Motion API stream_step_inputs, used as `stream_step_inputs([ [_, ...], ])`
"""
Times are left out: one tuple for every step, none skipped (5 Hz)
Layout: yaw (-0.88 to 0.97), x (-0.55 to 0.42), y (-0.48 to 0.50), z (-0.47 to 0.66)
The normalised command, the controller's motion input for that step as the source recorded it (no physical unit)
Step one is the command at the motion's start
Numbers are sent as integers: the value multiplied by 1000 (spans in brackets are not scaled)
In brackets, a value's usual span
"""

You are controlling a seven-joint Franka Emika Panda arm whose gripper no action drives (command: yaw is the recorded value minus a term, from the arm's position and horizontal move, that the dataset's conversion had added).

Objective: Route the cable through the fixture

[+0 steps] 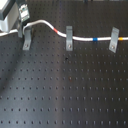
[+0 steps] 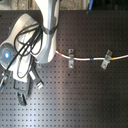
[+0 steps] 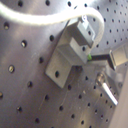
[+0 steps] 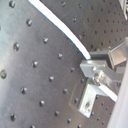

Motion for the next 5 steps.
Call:
stream_step_inputs([
  [-166,55,-352,-129],
  [-277,57,-396,-90],
  [-334,121,-421,-65],
  [-37,-5,-137,-35],
  [-143,3,-486,0],
])
